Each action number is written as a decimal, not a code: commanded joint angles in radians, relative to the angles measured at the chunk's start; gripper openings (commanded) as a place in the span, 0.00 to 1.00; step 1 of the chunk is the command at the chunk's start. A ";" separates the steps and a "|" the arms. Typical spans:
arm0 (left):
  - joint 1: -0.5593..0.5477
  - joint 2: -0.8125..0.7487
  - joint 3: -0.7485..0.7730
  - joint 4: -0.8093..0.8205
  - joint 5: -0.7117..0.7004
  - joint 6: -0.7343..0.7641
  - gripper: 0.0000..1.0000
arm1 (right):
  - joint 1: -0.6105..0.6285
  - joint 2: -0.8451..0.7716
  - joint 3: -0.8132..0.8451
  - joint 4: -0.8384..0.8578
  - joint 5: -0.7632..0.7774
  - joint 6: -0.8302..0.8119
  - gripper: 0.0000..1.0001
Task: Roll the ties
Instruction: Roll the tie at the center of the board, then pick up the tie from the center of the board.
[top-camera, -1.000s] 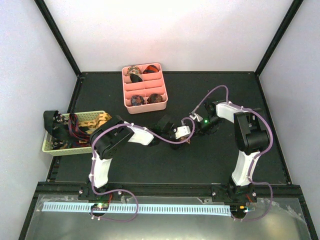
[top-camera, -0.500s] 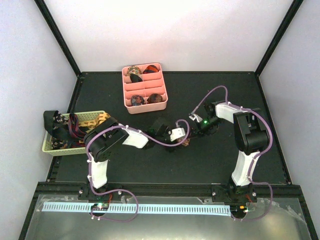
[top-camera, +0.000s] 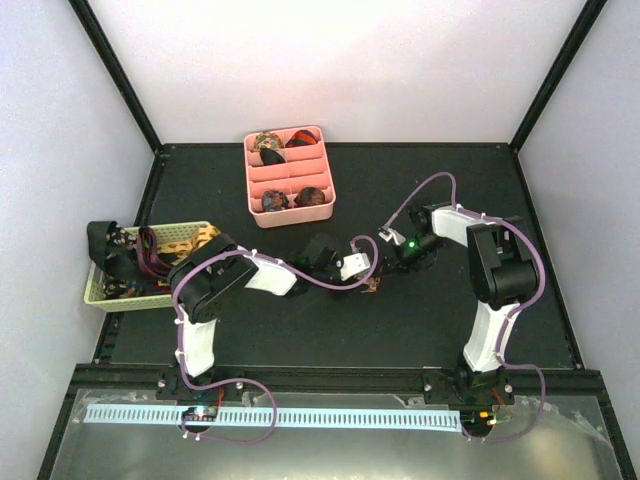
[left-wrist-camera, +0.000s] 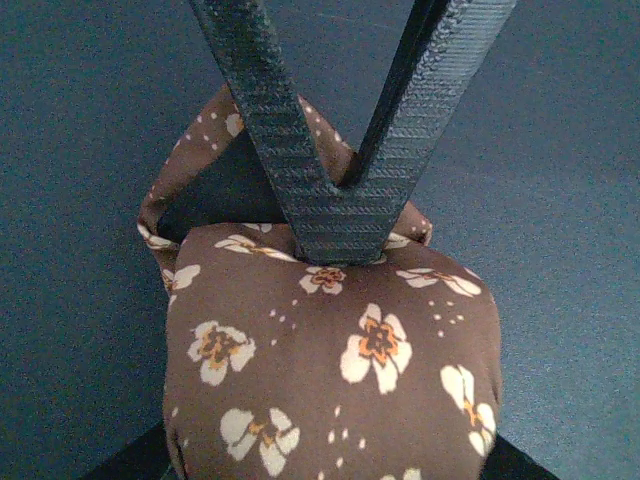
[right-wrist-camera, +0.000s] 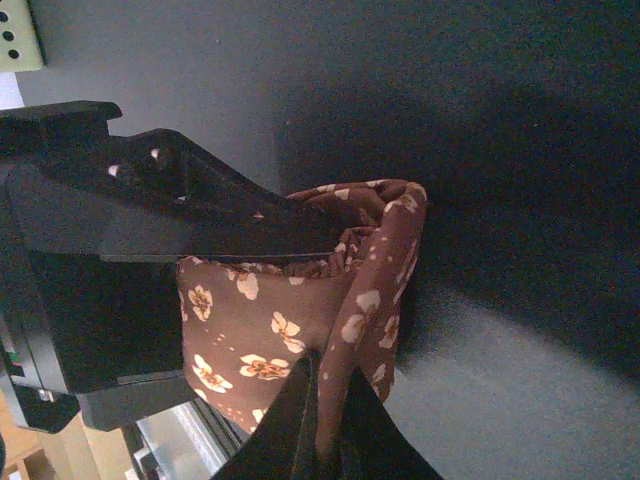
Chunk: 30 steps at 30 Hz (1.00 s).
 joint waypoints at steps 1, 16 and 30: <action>0.003 0.041 0.021 -0.033 0.003 -0.015 0.23 | -0.005 0.009 -0.021 -0.001 0.039 -0.001 0.05; 0.003 0.071 0.023 -0.104 0.007 0.075 0.16 | -0.071 0.071 0.041 0.025 0.081 0.042 0.31; 0.002 0.100 0.092 -0.177 -0.047 0.041 0.15 | -0.077 0.039 -0.020 -0.018 -0.080 -0.002 0.61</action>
